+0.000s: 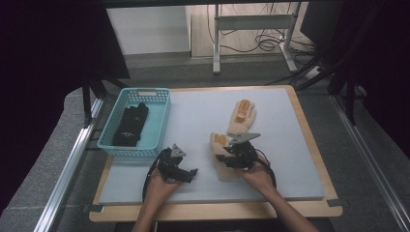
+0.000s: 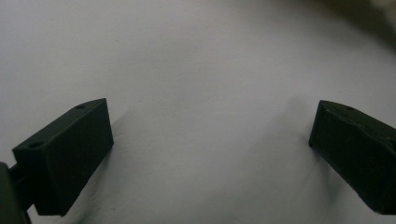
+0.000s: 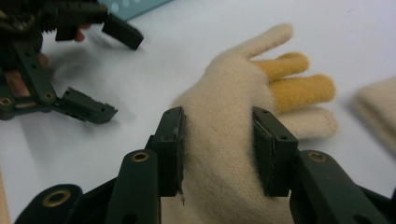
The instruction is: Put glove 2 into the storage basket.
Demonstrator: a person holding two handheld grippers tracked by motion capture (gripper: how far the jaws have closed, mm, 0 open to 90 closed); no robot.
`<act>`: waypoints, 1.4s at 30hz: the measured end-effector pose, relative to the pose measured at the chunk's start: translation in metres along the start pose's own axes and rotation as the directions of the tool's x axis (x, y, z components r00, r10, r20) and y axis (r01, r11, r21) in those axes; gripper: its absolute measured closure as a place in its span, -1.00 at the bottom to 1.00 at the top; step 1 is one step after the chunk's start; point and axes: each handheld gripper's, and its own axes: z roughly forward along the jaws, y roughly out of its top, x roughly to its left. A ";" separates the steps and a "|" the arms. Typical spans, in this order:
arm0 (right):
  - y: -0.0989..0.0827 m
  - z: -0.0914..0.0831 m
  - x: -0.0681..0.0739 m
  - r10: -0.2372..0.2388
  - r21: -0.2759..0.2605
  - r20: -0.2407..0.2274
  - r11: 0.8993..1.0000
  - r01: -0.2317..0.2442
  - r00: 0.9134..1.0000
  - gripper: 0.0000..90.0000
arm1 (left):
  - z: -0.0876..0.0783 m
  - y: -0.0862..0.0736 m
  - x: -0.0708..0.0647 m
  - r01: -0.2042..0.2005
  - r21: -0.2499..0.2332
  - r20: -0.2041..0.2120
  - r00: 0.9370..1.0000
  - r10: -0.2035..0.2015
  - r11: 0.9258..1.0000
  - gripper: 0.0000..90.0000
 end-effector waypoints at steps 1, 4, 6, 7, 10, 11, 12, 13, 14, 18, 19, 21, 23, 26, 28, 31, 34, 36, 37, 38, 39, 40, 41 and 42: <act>-0.002 0.004 0.001 0.004 0.005 -0.004 1.000 -0.004 1.000 0.24 | 0.000 0.000 0.000 0.000 0.000 0.000 1.000 0.000 1.000 -1.00; -0.006 0.010 0.002 0.009 0.027 -0.033 1.000 -0.008 0.999 0.02 | 0.000 0.000 0.000 0.001 0.000 0.000 1.000 -0.001 1.000 -1.00; -0.005 0.007 0.000 -0.009 0.032 -0.040 0.999 0.011 0.999 -0.12 | 0.000 0.000 0.000 0.000 0.000 0.000 1.000 0.000 1.000 -1.00; -0.004 0.004 -0.002 -0.009 0.028 -0.038 1.000 0.010 0.999 -0.16 | 0.000 0.000 0.000 0.000 0.000 0.000 1.000 0.000 1.000 -1.00; -0.001 -0.009 -0.011 0.004 -0.007 -0.025 1.000 -0.004 1.000 -0.16 | 0.000 0.000 0.000 -0.003 0.002 0.000 1.000 0.003 1.000 -1.00; 0.000 -0.016 -0.016 0.010 -0.014 -0.015 1.000 -0.010 1.000 -0.13 | 0.000 0.000 0.000 -0.003 0.002 0.000 1.000 0.003 1.000 -1.00; 0.000 -0.020 -0.019 0.012 -0.016 -0.001 1.000 -0.012 1.000 -0.06 | 0.000 0.000 0.000 -0.003 0.003 0.000 1.000 0.003 1.000 -1.00; -0.001 -0.024 -0.022 0.010 -0.013 0.016 1.000 -0.009 1.000 0.04 | 0.000 0.000 0.000 -0.003 0.003 0.000 1.000 0.003 1.000 -1.00; -0.002 -0.026 -0.025 0.008 -0.011 0.027 1.000 -0.007 1.000 0.17 | 0.000 0.000 0.000 -0.003 0.003 0.000 1.000 0.003 1.000 -1.00; -0.014 -0.030 -0.031 -0.001 0.024 0.048 1.000 0.000 0.999 0.53 | 0.000 0.000 0.000 -0.003 0.003 0.000 1.000 0.003 1.000 -1.00; -0.019 -0.029 -0.031 0.002 0.033 0.048 0.999 -0.003 0.999 0.54 | 0.000 0.000 0.000 -0.003 0.003 0.000 1.000 0.003 1.000 -1.00; -0.024 -0.025 -0.032 0.014 0.037 0.044 0.999 -0.016 0.999 0.55 | 0.000 0.000 0.000 -0.003 0.003 0.000 1.000 0.003 1.000 -1.00; -0.024 -0.022 -0.032 0.025 0.031 0.044 0.999 -0.027 0.999 0.55 | 0.000 0.000 0.000 -0.003 0.003 0.000 1.000 0.003 1.000 -1.00; -0.019 -0.013 -0.034 0.026 0.026 0.044 0.999 -0.027 0.999 0.55 | 0.000 0.000 0.000 -0.003 0.003 0.000 1.000 0.003 1.000 -1.00; -0.016 -0.002 -0.036 0.031 0.051 0.045 0.998 -0.033 0.999 0.56 | 0.000 0.000 0.000 -0.002 0.003 0.000 1.000 0.002 1.000 -1.00; -0.019 0.011 -0.038 0.037 0.088 0.023 0.995 -0.039 0.999 0.83 | 0.000 0.000 0.000 -0.003 0.003 0.000 1.000 0.003 1.000 -1.00; -0.018 0.005 -0.035 0.031 0.083 0.038 0.996 -0.034 0.999 0.95 | 0.000 0.000 0.000 -0.002 0.003 0.000 1.000 0.002 1.000 -1.00; -0.017 -0.005 -0.031 0.002 0.064 0.071 0.998 -0.007 0.997 0.95 | 0.000 0.000 0.000 -0.003 0.003 0.000 1.000 0.003 1.000 -1.00; -0.016 -0.011 -0.030 0.001 0.046 0.083 0.999 -0.005 0.997 0.95 | 0.000 0.000 0.000 -0.004 0.003 0.001 1.000 0.004 1.000 -1.00; -0.016 -0.017 -0.031 0.006 0.025 0.089 1.000 -0.009 0.996 0.95 | 0.000 0.000 0.000 -0.003 0.003 0.000 1.000 0.003 1.000 -1.00; -0.016 -0.022 -0.032 0.015 0.011 0.095 1.000 -0.016 0.995 0.94 | 0.000 0.000 0.000 -0.003 0.003 0.000 1.000 0.003 1.000 -1.00; -0.016 -0.025 -0.034 0.023 0.009 0.101 1.000 -0.024 0.995 0.90 | 0.000 0.000 0.000 -0.004 0.004 0.001 1.000 0.004 1.000 -1.00; -0.017 -0.027 -0.037 0.026 0.015 0.118 0.999 -0.028 0.993 0.79 | 0.000 0.000 0.000 -0.003 0.003 0.000 1.000 0.003 1.000 -1.00; -0.019 -0.027 -0.040 0.031 0.016 0.143 0.999 -0.034 0.989 0.74 | 0.000 0.000 0.000 -0.004 0.003 0.000 1.000 0.004 1.000 -1.00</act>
